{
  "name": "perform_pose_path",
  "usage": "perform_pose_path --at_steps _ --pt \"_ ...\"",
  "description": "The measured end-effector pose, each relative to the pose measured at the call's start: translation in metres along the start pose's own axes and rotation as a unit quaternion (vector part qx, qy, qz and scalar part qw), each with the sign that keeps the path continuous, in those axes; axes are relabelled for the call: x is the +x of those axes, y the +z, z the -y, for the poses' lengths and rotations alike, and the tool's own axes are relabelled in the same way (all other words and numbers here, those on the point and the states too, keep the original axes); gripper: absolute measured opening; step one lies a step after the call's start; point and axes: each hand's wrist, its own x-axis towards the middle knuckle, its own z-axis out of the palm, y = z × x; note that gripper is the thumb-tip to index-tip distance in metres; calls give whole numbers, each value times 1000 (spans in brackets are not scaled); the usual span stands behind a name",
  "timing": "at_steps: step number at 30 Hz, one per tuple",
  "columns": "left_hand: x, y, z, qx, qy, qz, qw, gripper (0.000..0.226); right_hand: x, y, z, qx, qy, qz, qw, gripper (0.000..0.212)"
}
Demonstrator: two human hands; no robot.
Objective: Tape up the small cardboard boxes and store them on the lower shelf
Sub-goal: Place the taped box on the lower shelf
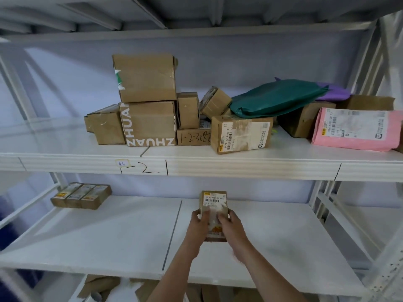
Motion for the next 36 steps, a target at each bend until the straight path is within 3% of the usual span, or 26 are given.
perform_pose_path --at_steps 4,7,10,21,30,36 --pt "-8 13 -1 10 34 -35 999 39 2 -5 4 -26 -29 13 999 28" --pt "-19 26 -4 30 81 -105 991 41 3 -9 5 -55 -55 19 997 34" --pt "-32 32 -5 24 80 -164 983 45 2 -14 3 -65 -65 37 995 40" --pt "-90 10 3 69 83 -268 957 40 -27 9 1 -85 -64 152 983 37" --pt "-120 -20 -2 -3 76 -280 957 38 -69 57 13 -66 -36 226 971 46" --pt "-136 -49 -3 -14 50 -280 959 55 -87 80 20 -81 -36 242 966 58"
